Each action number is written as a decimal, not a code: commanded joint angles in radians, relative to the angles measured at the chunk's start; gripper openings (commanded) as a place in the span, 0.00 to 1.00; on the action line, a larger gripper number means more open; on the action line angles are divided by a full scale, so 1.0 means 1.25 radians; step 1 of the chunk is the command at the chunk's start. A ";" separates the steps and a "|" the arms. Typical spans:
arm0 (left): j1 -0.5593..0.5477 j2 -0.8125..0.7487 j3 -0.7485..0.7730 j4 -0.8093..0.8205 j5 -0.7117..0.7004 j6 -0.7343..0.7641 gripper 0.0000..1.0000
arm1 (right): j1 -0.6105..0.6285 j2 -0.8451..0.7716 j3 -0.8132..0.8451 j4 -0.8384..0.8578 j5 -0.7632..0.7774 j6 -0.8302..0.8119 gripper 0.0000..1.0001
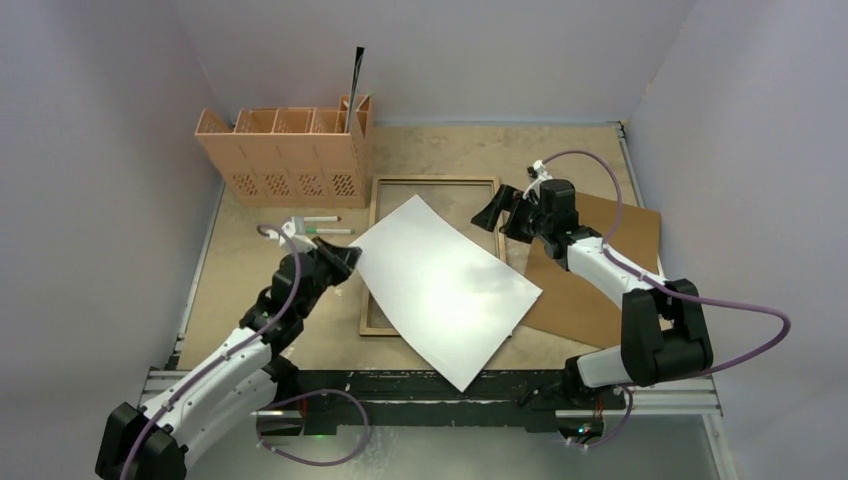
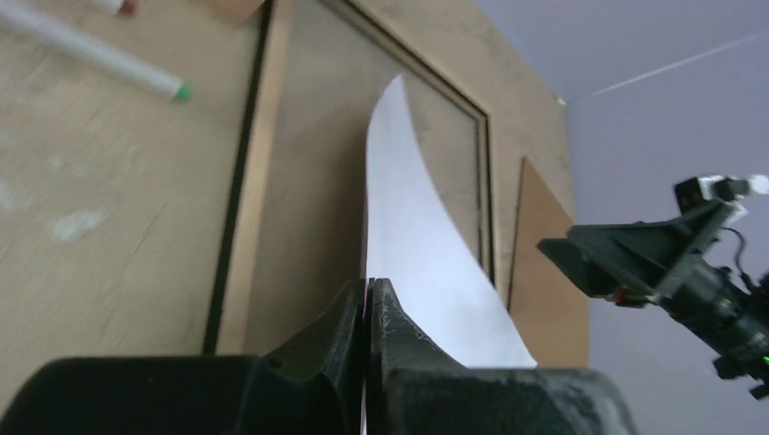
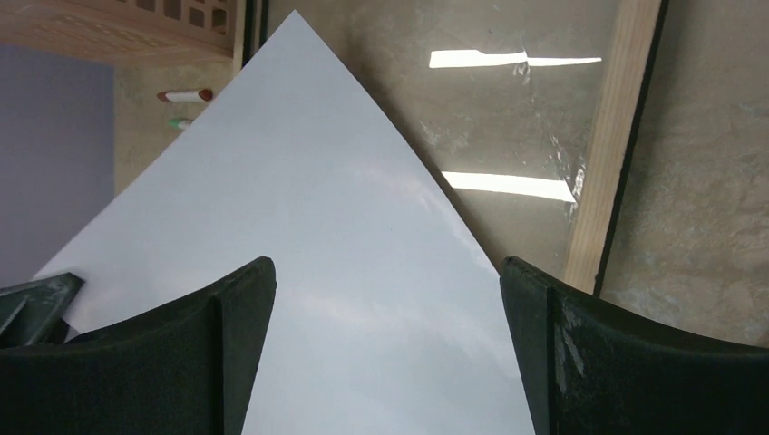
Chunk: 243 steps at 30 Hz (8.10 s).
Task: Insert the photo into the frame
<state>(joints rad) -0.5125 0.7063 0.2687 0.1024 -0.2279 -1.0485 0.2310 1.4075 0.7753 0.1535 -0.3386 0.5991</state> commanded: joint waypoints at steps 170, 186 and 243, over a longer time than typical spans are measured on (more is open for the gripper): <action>0.003 0.397 0.376 -0.211 -0.048 0.328 0.79 | 0.072 0.203 0.235 -0.359 0.001 -0.246 0.00; 0.003 0.417 0.351 -0.187 -0.041 0.306 0.79 | 0.089 0.198 0.183 -0.245 0.034 -0.063 0.00; -0.023 0.478 0.409 -0.033 0.246 0.318 0.77 | -0.070 0.049 0.055 -0.300 0.545 0.073 0.66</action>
<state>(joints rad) -0.5140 1.2617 0.7105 -0.1005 -0.0780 -0.6434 0.2691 1.5318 0.8833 -0.2447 0.3054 0.6140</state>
